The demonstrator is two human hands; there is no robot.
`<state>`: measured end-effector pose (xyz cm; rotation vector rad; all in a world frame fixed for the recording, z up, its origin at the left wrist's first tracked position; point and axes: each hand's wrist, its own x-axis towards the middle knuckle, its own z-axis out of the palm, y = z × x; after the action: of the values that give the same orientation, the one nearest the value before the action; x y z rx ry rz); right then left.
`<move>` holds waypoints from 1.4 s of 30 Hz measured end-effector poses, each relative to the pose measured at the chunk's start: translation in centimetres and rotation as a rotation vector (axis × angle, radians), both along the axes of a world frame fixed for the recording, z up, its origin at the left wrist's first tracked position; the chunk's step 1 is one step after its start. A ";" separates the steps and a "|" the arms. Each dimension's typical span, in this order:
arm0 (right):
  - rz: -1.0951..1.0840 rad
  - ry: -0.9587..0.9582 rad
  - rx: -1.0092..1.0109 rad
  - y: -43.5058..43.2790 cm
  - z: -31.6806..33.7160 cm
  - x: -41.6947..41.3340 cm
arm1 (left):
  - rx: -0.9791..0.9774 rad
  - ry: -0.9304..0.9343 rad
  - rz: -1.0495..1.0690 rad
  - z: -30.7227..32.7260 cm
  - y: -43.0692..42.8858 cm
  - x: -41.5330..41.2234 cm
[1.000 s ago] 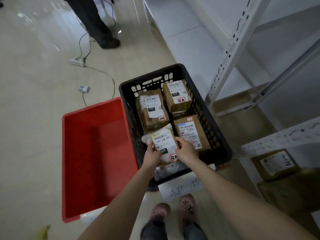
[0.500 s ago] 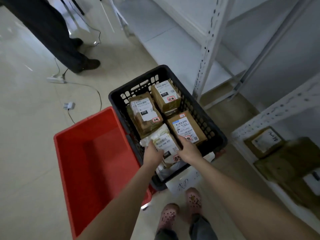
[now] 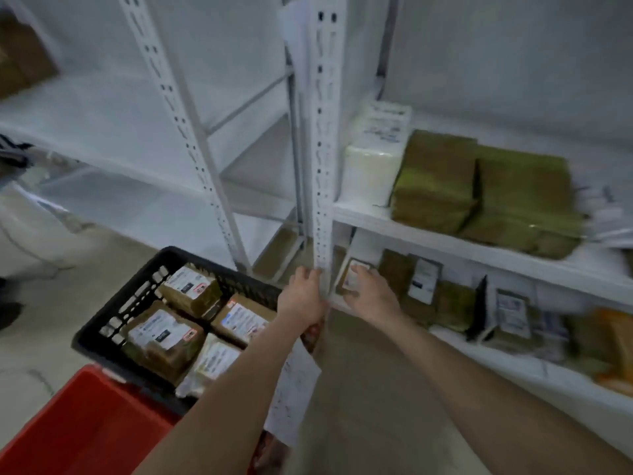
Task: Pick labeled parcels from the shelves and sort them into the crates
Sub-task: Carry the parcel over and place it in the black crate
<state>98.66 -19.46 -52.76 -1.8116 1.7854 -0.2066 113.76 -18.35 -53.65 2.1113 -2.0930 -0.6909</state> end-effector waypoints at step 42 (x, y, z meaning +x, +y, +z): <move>-0.825 -0.435 0.022 1.6 9.0 -62.4 | -0.085 0.372 -0.030 8.3 -1.6 -59.8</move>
<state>36.27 -17.88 -43.78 -0.8214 2.0670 -0.8181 53.92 -19.90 -45.39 1.7490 -1.9165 -0.9011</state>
